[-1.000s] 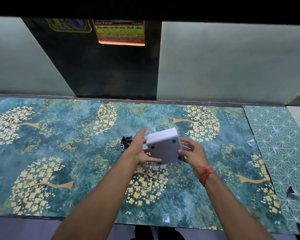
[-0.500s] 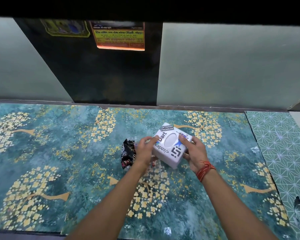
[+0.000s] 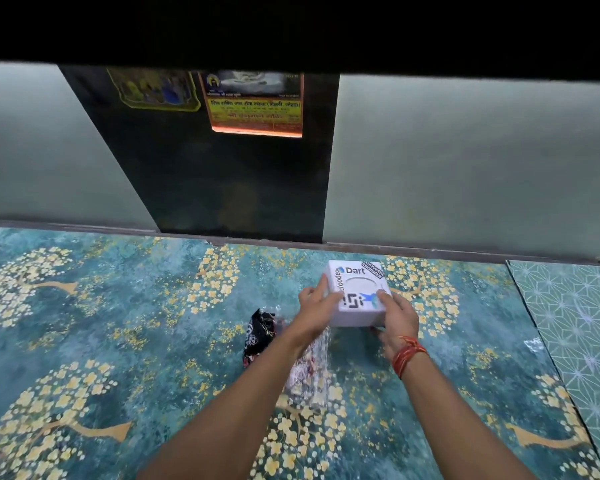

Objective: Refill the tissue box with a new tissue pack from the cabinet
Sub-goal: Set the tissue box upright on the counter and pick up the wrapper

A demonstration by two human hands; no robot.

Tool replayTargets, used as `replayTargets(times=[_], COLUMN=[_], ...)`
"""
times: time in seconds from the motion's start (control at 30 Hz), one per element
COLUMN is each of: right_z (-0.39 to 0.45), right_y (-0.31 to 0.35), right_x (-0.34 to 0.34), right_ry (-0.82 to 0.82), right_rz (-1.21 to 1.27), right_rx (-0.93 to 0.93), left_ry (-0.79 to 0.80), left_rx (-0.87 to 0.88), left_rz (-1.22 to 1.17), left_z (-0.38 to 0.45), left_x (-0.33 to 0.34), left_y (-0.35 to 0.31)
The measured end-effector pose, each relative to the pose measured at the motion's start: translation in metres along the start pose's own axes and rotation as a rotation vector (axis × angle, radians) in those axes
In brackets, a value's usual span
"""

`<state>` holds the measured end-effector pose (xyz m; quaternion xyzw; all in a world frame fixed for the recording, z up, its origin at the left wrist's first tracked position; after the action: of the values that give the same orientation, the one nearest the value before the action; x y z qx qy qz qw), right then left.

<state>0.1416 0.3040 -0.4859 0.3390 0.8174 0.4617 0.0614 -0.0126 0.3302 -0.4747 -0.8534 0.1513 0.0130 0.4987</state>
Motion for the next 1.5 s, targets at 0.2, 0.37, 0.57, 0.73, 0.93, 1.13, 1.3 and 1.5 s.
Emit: replayTargets(times=[0.2, 0.37, 0.57, 0.73, 0.93, 1.13, 1.3, 1.5], right_z=[0.041, 0.070, 0.073, 0.011, -0.088, -0.102, -0.096, -0.099], right_y=[0.011, 0.008, 0.009, -0.005, -0.067, -0.068, -0.036, -0.015], right_x=[0.031, 0.033, 0.027, -0.008, -0.060, -0.054, -0.043, -0.056], right_ry=[-0.052, -0.044, 0.058, -0.028, -0.126, 0.015, 0.057, 0.179], right_rz=[-0.224, -0.467, -0.560, -0.441, -0.375, -0.130, -0.210, -0.107], right_rx=[-0.170, -0.223, -0.283, -0.210, 0.021, 0.184, 0.021, 0.005], left_ry=[0.014, -0.015, -0.055, 0.080, 0.088, -0.146, -0.127, -0.194], left_rx=[0.124, 0.195, 0.265, 0.174, -0.018, -0.097, -0.137, -0.140], left_rz=[0.123, 0.147, 0.341, 0.856, 1.153, 0.318, 0.058, -0.187], left_z=[0.050, 0.073, 0.089, 0.051, -0.010, -0.056, -0.082, -0.098], left_x=[-0.007, 0.000, -0.006, -0.029, -0.051, -0.064, -0.064, -0.053], left_y=[-0.040, -0.013, 0.011, 0.005, 0.025, 0.030, 0.043, 0.061])
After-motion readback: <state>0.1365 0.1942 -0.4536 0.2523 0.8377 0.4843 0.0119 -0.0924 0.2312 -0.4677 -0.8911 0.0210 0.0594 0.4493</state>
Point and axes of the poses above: each hand's wrist, its own z-axis towards the middle knuckle, its own x-axis out of the palm, y = z × x, the point moved 3 cm from there along z, towards the middle knuckle, and after that the axes turned 11 degrees about z, right-handed, at the moved point
